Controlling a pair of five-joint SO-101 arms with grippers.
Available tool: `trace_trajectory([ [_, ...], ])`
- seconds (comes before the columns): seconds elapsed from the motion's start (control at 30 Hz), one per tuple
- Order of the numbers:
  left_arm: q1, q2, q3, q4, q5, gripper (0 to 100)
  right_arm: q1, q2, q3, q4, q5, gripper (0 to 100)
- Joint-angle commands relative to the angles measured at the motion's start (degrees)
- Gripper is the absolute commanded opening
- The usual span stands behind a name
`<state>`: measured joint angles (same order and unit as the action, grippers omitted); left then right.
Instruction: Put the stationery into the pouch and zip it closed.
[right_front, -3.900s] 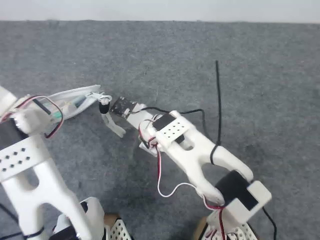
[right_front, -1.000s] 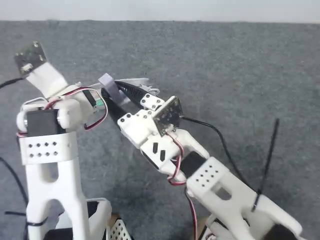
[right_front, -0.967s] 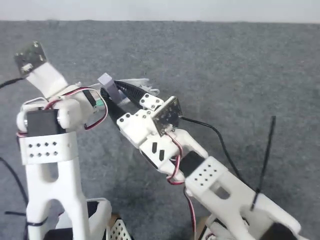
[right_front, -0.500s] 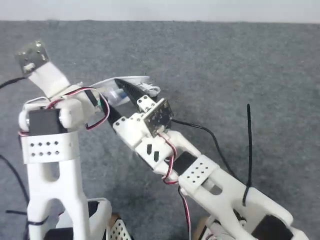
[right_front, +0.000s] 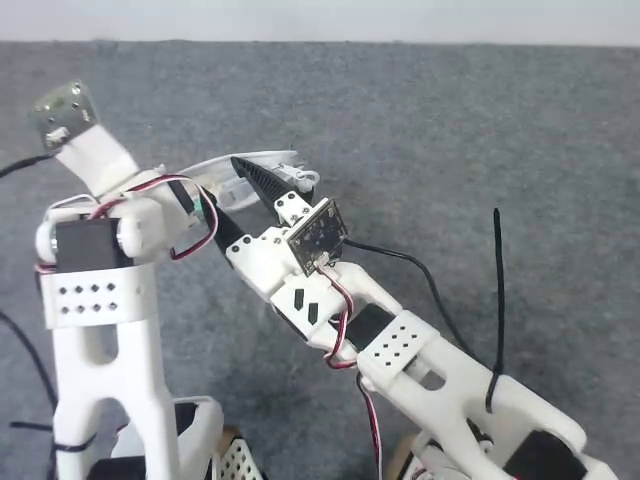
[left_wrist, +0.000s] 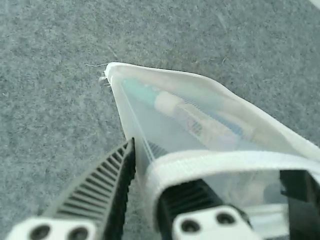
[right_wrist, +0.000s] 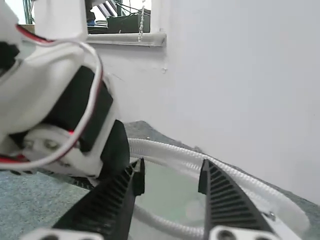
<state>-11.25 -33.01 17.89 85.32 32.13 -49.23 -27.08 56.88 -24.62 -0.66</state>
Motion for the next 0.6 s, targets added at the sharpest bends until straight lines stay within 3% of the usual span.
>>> trace_trajectory([
  [0.0, -0.09, -0.70, -1.19, -1.67, 0.79, 1, 2.77, -4.00, -0.62, 6.20, 2.11, 16.9],
  [0.23, -0.09, -0.70, -1.19, -1.76, 0.79, 1, 3.30, -16.48, -0.79, 22.90, 1.14, 16.9],
  [0.57, -0.18, -0.53, -1.19, -1.67, 0.79, 1, 4.88, -22.20, -0.79, 34.95, 1.58, 16.9],
])
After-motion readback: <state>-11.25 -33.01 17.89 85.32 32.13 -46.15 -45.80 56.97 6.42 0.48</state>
